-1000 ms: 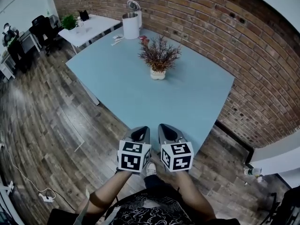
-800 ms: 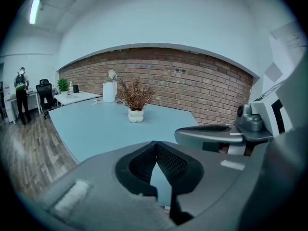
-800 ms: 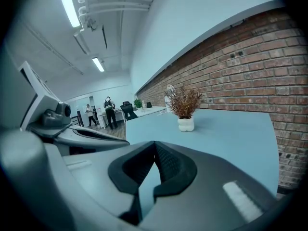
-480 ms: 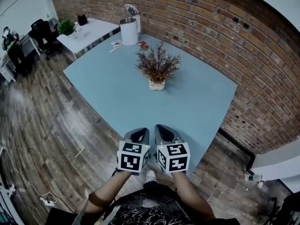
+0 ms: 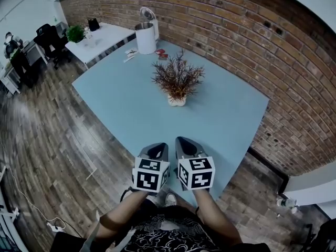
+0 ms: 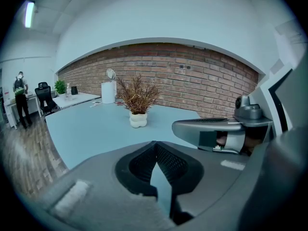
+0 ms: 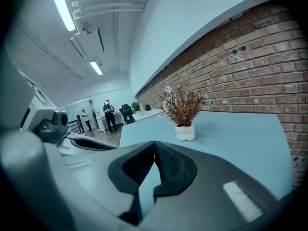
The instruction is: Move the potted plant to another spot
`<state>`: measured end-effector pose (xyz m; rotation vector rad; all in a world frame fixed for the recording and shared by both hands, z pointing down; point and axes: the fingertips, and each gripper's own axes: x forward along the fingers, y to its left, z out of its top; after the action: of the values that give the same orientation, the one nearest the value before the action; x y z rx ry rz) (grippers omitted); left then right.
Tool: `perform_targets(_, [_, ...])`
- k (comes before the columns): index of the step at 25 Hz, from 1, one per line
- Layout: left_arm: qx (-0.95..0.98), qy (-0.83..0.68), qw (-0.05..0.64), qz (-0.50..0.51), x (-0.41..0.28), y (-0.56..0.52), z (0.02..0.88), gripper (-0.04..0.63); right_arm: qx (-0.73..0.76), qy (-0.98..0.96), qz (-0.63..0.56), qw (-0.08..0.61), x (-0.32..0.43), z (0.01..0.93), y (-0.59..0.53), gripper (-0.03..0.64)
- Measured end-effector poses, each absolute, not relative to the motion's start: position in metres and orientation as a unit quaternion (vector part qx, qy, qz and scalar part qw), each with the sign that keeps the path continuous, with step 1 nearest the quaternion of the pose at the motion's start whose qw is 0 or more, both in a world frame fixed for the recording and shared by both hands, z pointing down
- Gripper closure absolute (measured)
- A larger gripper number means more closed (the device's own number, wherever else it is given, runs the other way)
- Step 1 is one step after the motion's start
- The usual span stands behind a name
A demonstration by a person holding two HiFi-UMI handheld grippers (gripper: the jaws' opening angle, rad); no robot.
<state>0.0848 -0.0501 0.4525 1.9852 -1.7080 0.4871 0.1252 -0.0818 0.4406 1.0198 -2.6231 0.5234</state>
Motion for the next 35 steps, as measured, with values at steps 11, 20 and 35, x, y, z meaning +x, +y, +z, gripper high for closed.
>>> perform_targets(11, [0.732,-0.614,0.241,0.171,0.063,-0.081,0.459,0.595,0.364,-0.905,0.172,0.139,0.102,0.445,-0.116,0.600])
perform_targets(20, [0.755,-0.581,0.246,0.178,0.040,-0.118,0.467,0.595,0.403,-0.890,0.165,0.134,0.082,0.453,-0.155,0.588])
perform_targets(35, [0.785,-0.531,0.249,0.200,-0.002,-0.182,0.482,0.595,0.467,-0.852,0.171,0.165,0.061,0.495,-0.224,0.453])
